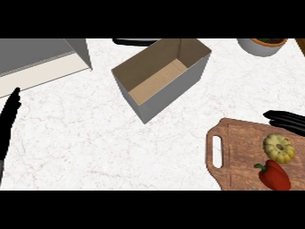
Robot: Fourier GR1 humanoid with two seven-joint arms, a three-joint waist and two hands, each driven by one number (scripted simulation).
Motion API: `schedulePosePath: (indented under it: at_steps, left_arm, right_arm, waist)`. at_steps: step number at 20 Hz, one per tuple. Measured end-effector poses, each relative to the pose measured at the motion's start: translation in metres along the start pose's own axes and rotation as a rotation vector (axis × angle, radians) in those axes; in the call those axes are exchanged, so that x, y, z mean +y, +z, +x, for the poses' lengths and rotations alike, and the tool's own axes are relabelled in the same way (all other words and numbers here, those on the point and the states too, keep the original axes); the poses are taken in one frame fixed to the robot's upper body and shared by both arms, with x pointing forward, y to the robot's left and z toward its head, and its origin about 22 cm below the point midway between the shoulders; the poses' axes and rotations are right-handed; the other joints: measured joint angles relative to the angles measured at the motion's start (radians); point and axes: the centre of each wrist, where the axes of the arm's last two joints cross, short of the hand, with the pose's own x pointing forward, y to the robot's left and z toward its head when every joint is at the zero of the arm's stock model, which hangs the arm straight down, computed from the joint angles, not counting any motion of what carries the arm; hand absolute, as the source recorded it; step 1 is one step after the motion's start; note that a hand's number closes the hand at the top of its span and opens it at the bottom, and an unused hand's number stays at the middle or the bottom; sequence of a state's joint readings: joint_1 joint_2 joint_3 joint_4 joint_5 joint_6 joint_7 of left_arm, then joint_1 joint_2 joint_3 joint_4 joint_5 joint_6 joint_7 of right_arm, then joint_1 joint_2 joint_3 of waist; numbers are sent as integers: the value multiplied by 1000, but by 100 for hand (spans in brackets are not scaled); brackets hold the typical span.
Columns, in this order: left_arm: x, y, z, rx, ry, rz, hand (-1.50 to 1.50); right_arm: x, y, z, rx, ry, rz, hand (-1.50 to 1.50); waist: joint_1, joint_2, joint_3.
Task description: Pick the bell pepper from the cutting board and place it in the cardboard box
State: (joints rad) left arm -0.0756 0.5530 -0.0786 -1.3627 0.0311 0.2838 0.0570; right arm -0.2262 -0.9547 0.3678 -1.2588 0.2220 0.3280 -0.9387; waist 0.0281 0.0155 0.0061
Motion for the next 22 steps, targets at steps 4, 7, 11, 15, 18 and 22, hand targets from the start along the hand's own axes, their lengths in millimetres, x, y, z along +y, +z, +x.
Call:
schedulePosePath:
  at_steps: [4,7,11,15,18,22]
  left_arm:
    - [-4,-7,1,1,-8,-3,0]
    - [0,-10,-2,4,-19,4,0]
    - [0,-11,-5,7,-19,3,0]
    - [-1,-10,-6,15,-18,5,0]
    - [-6,-7,-9,17,-17,8,0]
    - [0,-9,-8,18,-24,12,0]
  right_arm:
    - [-3,-1,-3,25,129,161,-150]
    - [-2,-8,-4,34,211,278,-150]
    - [2,-26,-9,38,270,384,-150]
    - [12,-42,-18,42,306,449,-150]
    - [13,-43,-21,50,333,468,-150]
    - [18,-50,-26,52,355,487,-150]
  waist:
    - [2,-2,-2]
    - [-1,-6,-4]
    - [-5,-9,-5]
    - [-11,-12,-6]
    - [-17,-14,-6]
    - [-20,-14,-6]
